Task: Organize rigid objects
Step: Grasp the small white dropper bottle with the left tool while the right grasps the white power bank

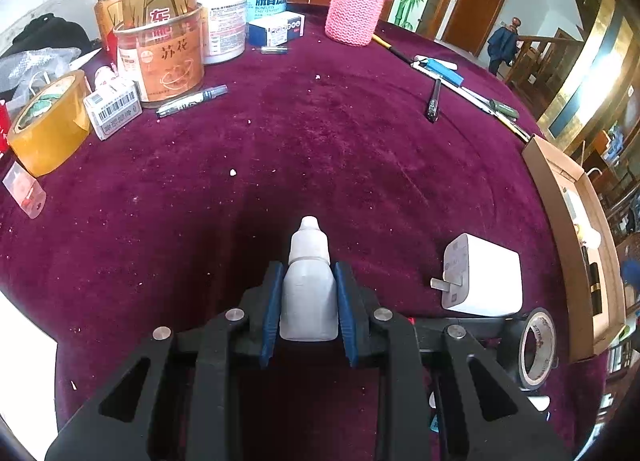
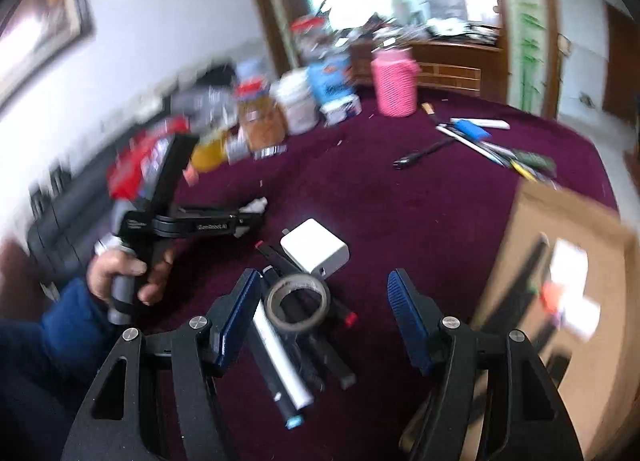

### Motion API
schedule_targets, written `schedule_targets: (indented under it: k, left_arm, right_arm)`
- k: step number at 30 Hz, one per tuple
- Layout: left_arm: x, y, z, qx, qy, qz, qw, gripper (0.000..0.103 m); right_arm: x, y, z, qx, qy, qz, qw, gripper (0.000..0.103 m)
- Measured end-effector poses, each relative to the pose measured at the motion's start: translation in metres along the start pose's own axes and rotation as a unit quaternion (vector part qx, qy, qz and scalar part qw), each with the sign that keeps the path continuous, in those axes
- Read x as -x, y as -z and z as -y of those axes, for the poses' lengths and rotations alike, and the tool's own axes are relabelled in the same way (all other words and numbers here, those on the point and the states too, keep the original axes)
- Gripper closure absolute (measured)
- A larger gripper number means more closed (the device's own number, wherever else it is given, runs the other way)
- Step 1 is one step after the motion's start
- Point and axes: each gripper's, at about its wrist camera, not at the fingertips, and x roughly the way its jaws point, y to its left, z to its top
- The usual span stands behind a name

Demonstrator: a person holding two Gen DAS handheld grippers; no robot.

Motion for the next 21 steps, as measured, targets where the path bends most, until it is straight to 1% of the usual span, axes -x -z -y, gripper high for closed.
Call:
schedule_targets:
  k: [2,3,5,7,9,10,12,15,17,18,19,21]
  left_arm:
    - [0.001,0.001,0.0,0.0,0.002,0.002,1.0,0.079]
    - [0.001,0.001,-0.001,0.003,0.004,0.003,1.0,0.079]
    - [0.001,0.001,-0.003,0.007,0.01,0.003,0.9999,0.079]
    - [0.001,0.001,-0.003,0.008,0.011,0.004,0.9999,0.079]
    - [0.0,0.0,-0.002,0.006,0.007,0.005,0.9999,0.079]
    - [0.0,0.001,-0.001,0.004,0.005,0.005,1.0,0.079]
    - [0.0,0.001,0.001,0.001,0.0,0.006,1.0,0.079]
    - [-0.001,0.0,0.0,0.003,0.002,0.004,1.0,0.079]
    - [-0.001,-0.001,-0.001,0.006,0.004,0.003,1.0,0.08]
    - [-0.001,-0.001,-0.001,0.006,0.004,0.003,1.0,0.08]
    - [-0.001,0.0,0.0,0.005,0.003,0.003,1.0,0.08]
    - [-0.001,0.0,0.0,0.002,0.0,0.003,1.0,0.079]
  right_arm:
    - [-0.028,-0.015,-0.015,0.047,0.012,-0.052,0.997,0.04]
    - [-0.039,-0.018,-0.021,0.064,0.014,-0.071,0.995,0.04]
    - [-0.064,-0.025,-0.032,0.099,0.002,-0.105,0.99,0.04]
    - [-0.075,-0.026,-0.036,0.125,0.008,-0.121,0.985,0.04]
    - [-0.09,-0.029,-0.04,0.156,0.029,-0.136,0.978,0.04]
    - [-0.095,-0.032,-0.04,0.161,0.035,-0.141,0.976,0.04]
    - [-0.104,-0.037,-0.04,0.164,0.01,-0.159,0.973,0.04]
    - [-0.117,-0.036,-0.043,0.175,-0.011,-0.186,0.967,0.04]
    - [-0.126,-0.034,-0.042,0.169,-0.015,-0.197,0.966,0.042]
    - [-0.132,-0.033,-0.038,0.161,-0.006,-0.202,0.966,0.045]
    - [-0.135,-0.032,-0.035,0.158,-0.001,-0.202,0.967,0.048]
    - [-0.139,-0.032,-0.027,0.135,-0.01,-0.2,0.97,0.051]
